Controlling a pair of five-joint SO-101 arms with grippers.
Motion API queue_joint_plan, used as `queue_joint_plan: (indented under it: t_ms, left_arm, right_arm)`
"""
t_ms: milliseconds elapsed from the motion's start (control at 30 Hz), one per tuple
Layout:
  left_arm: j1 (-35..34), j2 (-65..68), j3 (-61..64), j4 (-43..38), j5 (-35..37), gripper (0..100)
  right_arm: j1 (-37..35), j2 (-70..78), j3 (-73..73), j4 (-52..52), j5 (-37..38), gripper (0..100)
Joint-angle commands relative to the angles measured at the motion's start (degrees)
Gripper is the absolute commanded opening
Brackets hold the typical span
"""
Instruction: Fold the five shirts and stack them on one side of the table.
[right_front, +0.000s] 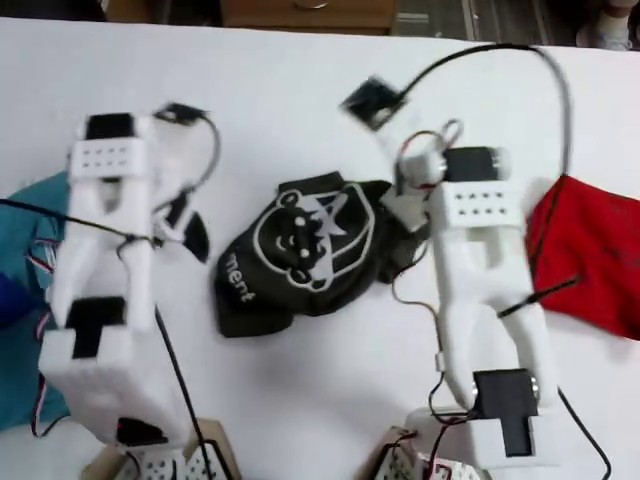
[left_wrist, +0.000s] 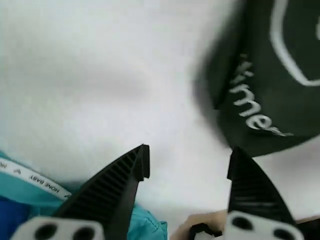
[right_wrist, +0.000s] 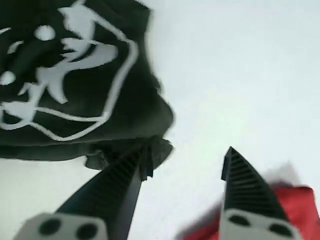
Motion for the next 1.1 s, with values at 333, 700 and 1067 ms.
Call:
queue_joint_plan:
  t_ms: [333,700,1067]
  left_arm:
    - [19.4,-38.2,47.0,-16.9,-5.7,27]
    - [19.6,-23.3,46.5,-24.7,-8.3,27]
    - [14.4,-1.3,19.6,-9.3,-4.1,2]
  right_arm:
    - [12.6,0.0,-3.9,-0.4,-0.2,24.3]
    - [12.9,0.0,-3.8,-0.2,-0.5,24.3]
    - [13.1,0.0,-3.8,3.3,-0.5,24.3]
